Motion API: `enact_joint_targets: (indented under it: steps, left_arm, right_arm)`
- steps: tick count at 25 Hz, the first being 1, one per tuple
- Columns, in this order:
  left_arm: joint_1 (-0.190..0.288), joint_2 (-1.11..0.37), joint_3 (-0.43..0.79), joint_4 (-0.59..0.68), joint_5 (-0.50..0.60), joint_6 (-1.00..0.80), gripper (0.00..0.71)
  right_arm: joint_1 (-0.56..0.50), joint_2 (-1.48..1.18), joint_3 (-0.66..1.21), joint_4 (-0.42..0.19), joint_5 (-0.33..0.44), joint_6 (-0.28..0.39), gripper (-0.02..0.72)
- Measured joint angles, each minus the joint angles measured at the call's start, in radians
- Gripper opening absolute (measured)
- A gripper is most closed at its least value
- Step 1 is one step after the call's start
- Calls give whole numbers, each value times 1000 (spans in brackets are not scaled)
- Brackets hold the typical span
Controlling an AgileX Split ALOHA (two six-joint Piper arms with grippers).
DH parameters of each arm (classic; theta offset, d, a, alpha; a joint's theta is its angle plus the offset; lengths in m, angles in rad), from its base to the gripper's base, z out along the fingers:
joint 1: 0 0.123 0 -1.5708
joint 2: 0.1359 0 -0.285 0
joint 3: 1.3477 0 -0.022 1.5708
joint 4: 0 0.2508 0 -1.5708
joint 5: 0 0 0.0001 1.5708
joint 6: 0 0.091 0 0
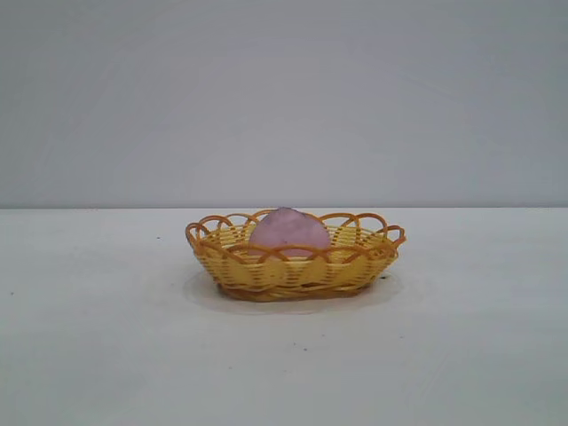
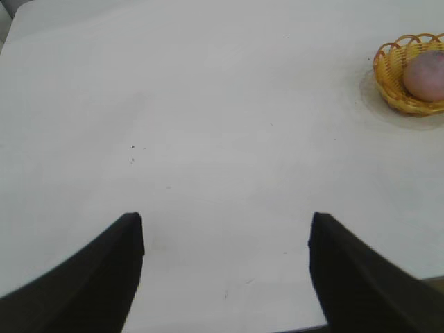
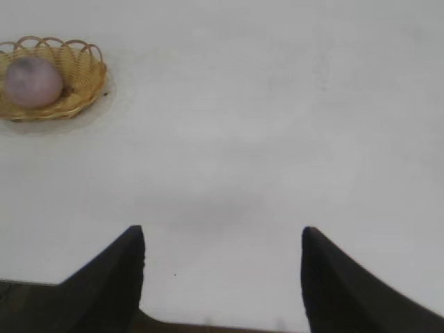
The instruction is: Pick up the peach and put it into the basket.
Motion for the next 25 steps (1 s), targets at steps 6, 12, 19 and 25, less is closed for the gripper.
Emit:
enact_joint_targets:
  steps: [6, 12, 19, 25]
  left_arm:
    - [0, 0, 0, 0, 0, 0, 497]
    - [0, 0, 0, 0, 0, 0, 497]
    - [0, 0, 0, 0, 0, 0, 497]
    - [0, 0, 0, 0, 0, 0, 497]
  right_arm:
    - [0, -46, 0, 0, -6, -2, 418]
    - [0, -46, 0, 0, -6, -4, 418]
    - [0, -46, 0, 0, -6, -4, 418]
    - [-48, -46, 0, 0, -6, -4, 418]
